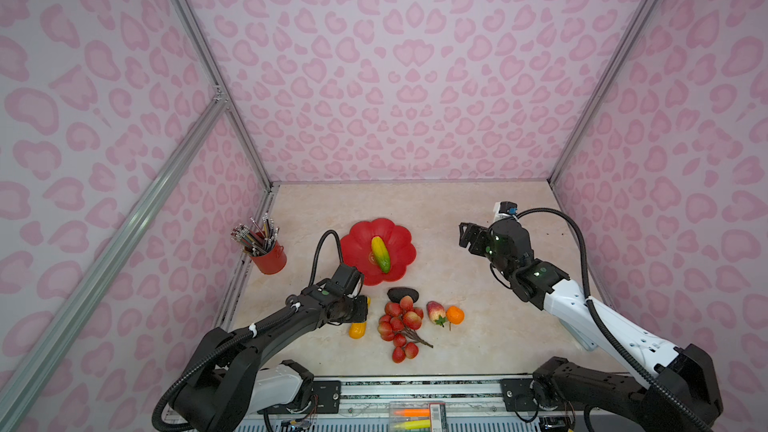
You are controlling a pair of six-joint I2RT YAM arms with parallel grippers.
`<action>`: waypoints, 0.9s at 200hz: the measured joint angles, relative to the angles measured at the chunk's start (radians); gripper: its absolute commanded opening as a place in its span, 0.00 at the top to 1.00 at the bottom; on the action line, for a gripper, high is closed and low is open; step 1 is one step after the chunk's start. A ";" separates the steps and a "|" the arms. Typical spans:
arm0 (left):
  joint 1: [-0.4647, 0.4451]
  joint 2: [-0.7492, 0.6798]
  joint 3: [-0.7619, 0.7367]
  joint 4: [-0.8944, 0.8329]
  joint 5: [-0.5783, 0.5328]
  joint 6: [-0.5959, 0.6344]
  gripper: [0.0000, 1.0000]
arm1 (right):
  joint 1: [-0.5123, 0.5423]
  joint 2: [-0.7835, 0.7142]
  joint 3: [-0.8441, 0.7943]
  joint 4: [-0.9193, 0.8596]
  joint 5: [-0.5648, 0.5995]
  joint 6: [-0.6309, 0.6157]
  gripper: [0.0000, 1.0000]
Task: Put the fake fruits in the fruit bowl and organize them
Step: 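Lower the squash into the bowl with left gripper while right gripper approaches orange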
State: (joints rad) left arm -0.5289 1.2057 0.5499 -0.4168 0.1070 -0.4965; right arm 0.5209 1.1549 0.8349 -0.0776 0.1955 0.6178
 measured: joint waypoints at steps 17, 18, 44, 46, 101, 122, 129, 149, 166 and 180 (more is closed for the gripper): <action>-0.001 -0.088 0.004 -0.025 0.001 -0.008 0.70 | -0.006 -0.003 -0.006 -0.002 0.005 0.000 0.06; -0.001 -0.096 0.005 -0.027 0.002 -0.009 0.70 | -0.006 -0.003 -0.006 -0.002 0.005 0.000 0.06; 0.000 -0.218 0.046 -0.078 0.000 -0.027 0.70 | -0.012 -0.006 -0.011 -0.003 0.008 0.000 0.06; 0.000 -0.223 0.053 -0.083 -0.001 -0.027 0.69 | -0.013 -0.006 -0.011 -0.003 0.008 0.000 0.06; 0.079 -0.031 0.286 -0.077 -0.028 0.039 0.68 | -0.019 -0.015 -0.014 -0.026 0.008 0.000 0.07; 0.123 0.105 0.377 -0.028 -0.029 0.067 0.68 | -0.019 -0.038 -0.037 -0.034 0.005 0.005 0.07; 0.136 0.145 0.400 -0.013 -0.028 0.076 0.68 | -0.019 -0.048 -0.048 -0.037 0.005 0.011 0.07; 0.166 0.242 0.454 0.027 -0.027 0.082 0.68 | -0.019 -0.088 -0.084 -0.054 -0.002 0.018 0.07; 0.176 0.324 0.496 0.056 -0.023 0.086 0.68 | -0.019 -0.123 -0.105 -0.072 0.001 0.018 0.07; 0.185 0.384 0.513 0.080 -0.006 0.086 0.68 | -0.019 -0.145 -0.116 -0.085 0.010 0.018 0.07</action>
State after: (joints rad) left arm -0.3443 1.5894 1.0634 -0.3370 0.1013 -0.4103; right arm 0.5014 1.0100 0.7185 -0.1627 0.2054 0.6361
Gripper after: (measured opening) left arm 0.337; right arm 0.929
